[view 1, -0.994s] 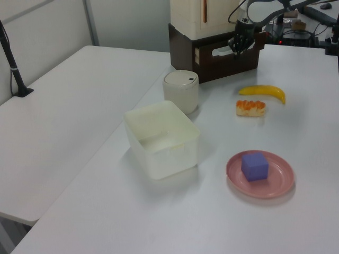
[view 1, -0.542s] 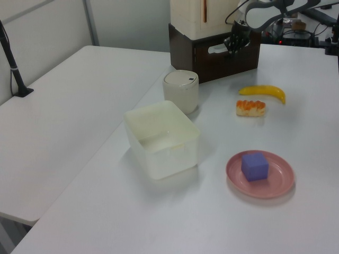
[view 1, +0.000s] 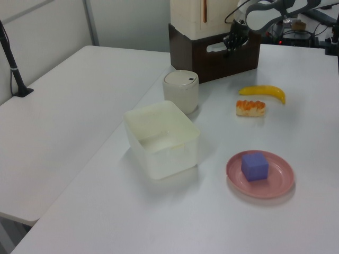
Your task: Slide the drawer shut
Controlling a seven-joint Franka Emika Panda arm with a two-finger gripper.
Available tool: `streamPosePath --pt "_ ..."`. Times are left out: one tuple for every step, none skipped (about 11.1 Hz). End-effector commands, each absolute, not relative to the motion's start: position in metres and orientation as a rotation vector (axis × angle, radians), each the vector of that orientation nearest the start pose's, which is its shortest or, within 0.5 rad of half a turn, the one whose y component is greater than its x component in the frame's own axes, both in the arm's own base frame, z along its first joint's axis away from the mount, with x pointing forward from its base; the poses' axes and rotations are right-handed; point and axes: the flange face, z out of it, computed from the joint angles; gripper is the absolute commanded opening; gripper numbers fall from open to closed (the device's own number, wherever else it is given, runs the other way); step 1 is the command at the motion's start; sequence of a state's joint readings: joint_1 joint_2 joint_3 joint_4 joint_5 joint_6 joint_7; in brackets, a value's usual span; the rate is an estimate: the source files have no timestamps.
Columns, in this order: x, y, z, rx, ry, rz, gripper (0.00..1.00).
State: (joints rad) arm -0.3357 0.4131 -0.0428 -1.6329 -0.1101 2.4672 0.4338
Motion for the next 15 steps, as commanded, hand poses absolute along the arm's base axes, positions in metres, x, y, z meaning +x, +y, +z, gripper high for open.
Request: streamPosePath --pt "0.672 -0.22 0.434 -3.022 0.951 -0.722 0.0" --pt "0.676 -0.201 0.439 -3.039 0.907 -0.694 0.0" --pt "0.677 -0.178 0.449 -3.055 0.861 -0.665 0.0" --pt "0.678 -0.152 0.455 -3.076 0.806 -0.621 0.0" --pt "0.676 -0.127 0.466 -3.098 0.762 -0.564 0.0" --pt "0.668 -0.102 0.481 -3.122 0.723 -0.485 0.0" --pt "0.657 -0.078 0.496 -3.145 0.685 -0.39 0.0" --pt "0.645 -0.054 0.515 -3.162 0.636 -0.326 0.0" --pt "0.633 -0.034 0.529 -3.184 0.57 -0.263 0.0" --pt "0.621 -0.018 0.542 -3.194 0.501 -0.206 0.0" --pt "0.61 -0.006 0.556 -3.19 0.425 -0.179 0.0" --pt "0.602 0.002 0.565 -3.196 0.318 -0.146 0.02" --pt "0.595 0.003 0.575 -3.192 0.212 -0.134 0.15" --pt "0.589 0.002 0.579 -3.19 0.13 -0.101 0.44" --pt "0.586 0.0 0.582 -3.193 0.084 -0.092 0.52"
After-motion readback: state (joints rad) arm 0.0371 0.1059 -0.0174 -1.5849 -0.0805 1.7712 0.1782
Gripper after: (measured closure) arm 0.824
